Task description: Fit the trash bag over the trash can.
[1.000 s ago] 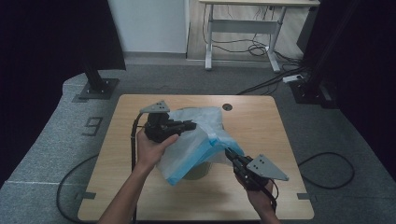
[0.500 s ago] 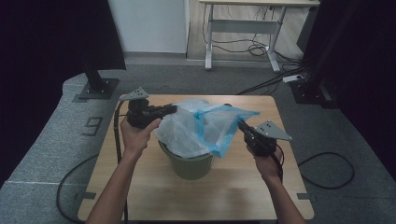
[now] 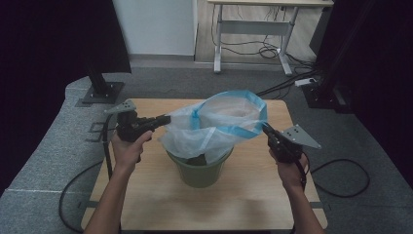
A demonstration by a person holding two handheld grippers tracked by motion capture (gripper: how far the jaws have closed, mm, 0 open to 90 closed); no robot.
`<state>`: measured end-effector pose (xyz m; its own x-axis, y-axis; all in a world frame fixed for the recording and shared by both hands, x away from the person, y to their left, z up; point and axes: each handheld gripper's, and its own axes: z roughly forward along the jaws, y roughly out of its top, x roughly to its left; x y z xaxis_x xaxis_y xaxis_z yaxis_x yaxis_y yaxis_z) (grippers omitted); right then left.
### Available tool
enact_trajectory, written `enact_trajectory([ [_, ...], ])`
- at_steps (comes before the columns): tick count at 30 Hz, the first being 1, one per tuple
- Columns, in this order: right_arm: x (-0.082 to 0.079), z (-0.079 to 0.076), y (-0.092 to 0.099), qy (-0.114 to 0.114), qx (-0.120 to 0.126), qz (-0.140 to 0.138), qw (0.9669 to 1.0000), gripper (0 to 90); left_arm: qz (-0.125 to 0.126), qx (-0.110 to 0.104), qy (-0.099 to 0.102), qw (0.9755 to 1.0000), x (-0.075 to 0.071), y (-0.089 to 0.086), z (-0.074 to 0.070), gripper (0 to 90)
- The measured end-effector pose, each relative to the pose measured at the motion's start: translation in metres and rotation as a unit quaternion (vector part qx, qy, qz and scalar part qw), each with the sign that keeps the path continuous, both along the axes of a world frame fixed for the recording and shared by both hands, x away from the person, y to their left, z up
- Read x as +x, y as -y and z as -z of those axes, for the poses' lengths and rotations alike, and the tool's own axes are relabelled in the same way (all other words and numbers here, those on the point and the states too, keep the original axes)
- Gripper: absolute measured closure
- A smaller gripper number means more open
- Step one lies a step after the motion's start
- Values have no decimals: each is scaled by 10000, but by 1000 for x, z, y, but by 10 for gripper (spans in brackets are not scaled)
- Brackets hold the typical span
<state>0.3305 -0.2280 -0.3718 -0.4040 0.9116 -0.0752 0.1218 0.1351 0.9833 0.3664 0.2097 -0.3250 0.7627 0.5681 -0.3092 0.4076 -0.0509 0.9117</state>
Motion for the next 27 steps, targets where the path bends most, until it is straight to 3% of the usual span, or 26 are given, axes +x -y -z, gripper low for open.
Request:
enact_trajectory([
  [7, -11, 2, 14, 6, 53, 102, 9999, 890, 131, 146, 32, 9998, -8, 7, 4, 896],
  [12, -16, 14, 8, -36, 110, -82, 9999, 890, 30, 163, -110, 9998, -13, -6, 15, 896],
  [17, -23, 28, 1, -131, 172, -264, 9994, 889, -7, 347, -217, 9992, -18, -18, 25, 896],
  [27, -53, 61, -8, -344, 240, -700, 9967, 889, -80, 509, -405, 9978, -35, -42, 45, 896],
])
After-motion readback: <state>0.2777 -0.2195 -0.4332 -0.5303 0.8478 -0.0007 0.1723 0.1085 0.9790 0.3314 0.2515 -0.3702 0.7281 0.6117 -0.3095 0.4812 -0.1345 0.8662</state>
